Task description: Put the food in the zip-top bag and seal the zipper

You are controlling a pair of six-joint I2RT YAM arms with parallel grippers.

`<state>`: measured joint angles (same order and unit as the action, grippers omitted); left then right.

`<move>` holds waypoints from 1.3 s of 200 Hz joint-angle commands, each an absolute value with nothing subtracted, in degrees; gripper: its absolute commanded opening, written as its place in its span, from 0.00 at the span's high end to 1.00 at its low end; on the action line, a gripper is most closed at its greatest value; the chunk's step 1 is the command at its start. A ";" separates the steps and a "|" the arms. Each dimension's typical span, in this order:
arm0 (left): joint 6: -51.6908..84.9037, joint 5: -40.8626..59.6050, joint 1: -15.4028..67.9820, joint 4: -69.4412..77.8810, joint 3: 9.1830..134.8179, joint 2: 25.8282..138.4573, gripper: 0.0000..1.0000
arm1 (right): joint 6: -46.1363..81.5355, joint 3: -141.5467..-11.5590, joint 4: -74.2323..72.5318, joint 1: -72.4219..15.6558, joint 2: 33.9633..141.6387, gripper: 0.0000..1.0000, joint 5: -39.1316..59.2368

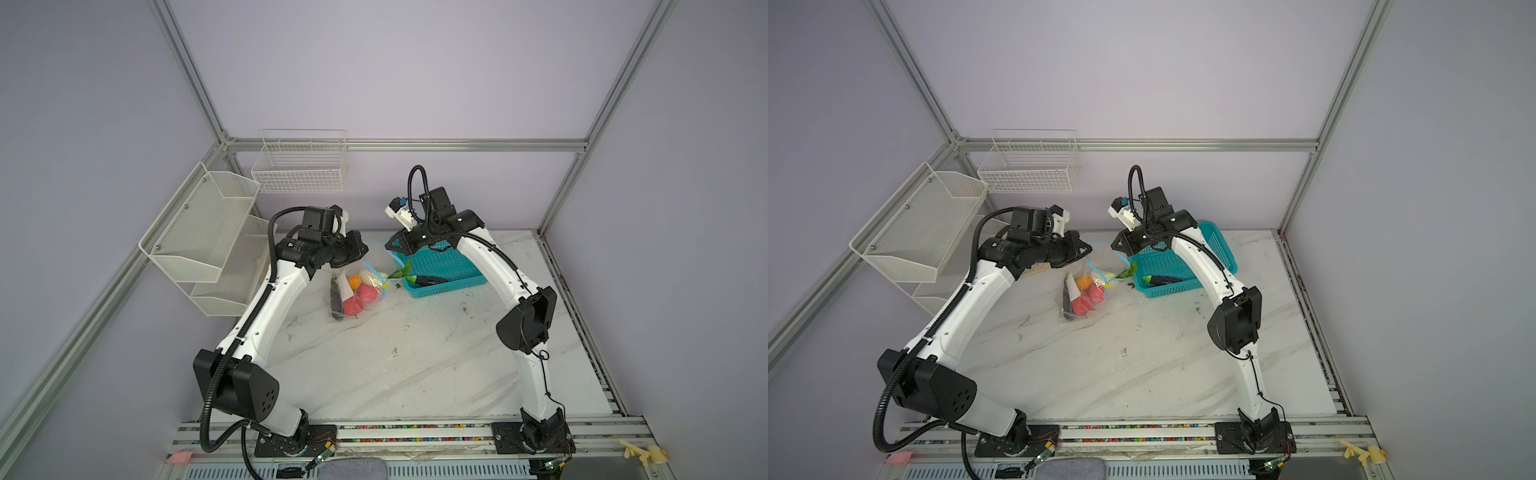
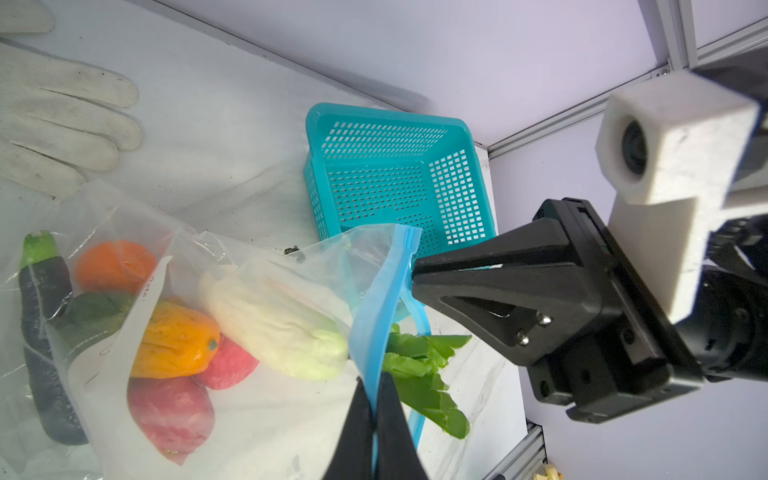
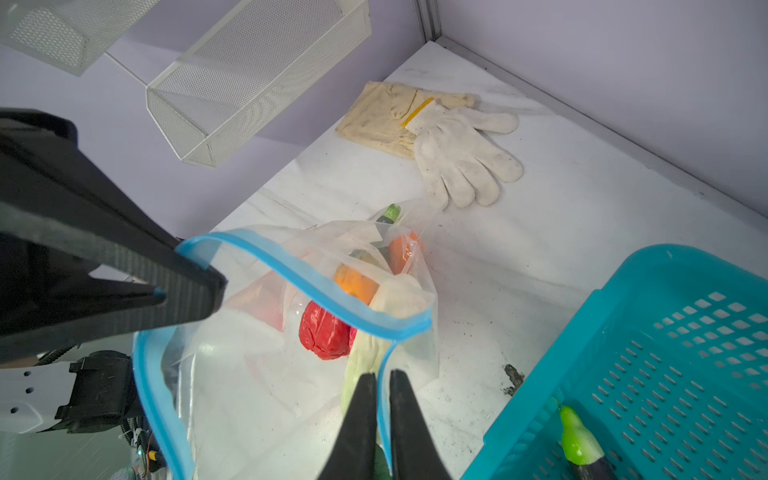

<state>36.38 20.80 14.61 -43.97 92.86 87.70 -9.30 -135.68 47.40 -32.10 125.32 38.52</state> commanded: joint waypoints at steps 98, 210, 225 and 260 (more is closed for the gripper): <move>35.06 20.80 12.38 -43.88 93.34 82.07 1.00 | -9.51 -137.61 49.51 -33.84 127.17 0.71 36.47; 34.74 20.64 10.99 -44.75 95.27 79.11 1.00 | -11.87 -138.98 51.42 -34.01 121.60 0.56 33.55; 34.76 20.62 10.72 -44.89 95.49 78.84 1.00 | -11.95 -138.87 51.33 -34.02 121.16 0.54 35.50; 34.81 20.83 10.39 -44.95 95.48 78.57 1.00 | -11.95 -138.27 51.59 -34.56 121.30 0.53 36.47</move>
